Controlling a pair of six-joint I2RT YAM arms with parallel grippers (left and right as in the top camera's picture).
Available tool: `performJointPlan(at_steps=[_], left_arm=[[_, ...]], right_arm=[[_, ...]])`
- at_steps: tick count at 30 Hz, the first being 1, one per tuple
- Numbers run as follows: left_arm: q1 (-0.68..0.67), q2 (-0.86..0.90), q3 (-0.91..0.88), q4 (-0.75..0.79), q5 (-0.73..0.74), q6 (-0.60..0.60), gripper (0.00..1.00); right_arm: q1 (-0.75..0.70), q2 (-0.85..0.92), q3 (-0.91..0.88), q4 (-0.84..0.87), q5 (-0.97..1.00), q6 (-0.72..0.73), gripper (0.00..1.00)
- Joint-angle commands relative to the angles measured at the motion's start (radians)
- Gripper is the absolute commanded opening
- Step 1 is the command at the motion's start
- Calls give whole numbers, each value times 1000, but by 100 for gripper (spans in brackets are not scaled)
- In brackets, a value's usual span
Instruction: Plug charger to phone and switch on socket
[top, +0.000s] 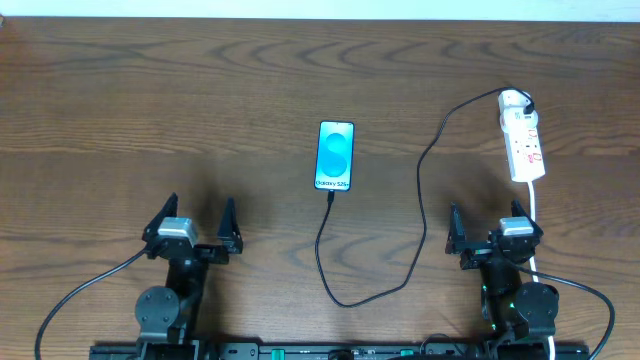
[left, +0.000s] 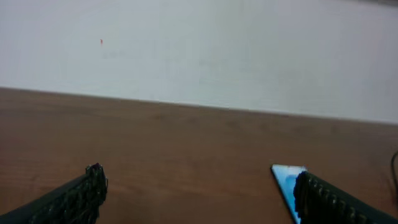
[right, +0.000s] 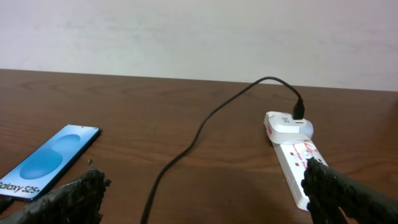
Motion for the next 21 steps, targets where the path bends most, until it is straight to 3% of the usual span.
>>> performJointPlan(at_steps=[1,9,21], left_arm=[[5,-9,-2,-57,-44,37,98],[5,-9,-3,-163,-73,36,98],[5,-9,-3,-163,-79,38,98]], right_arm=[[3,-6,-1,-5,7,11,99],[3,-6,-1,-5,7,10,99],[3,-6,-1,-5,7,11,99]])
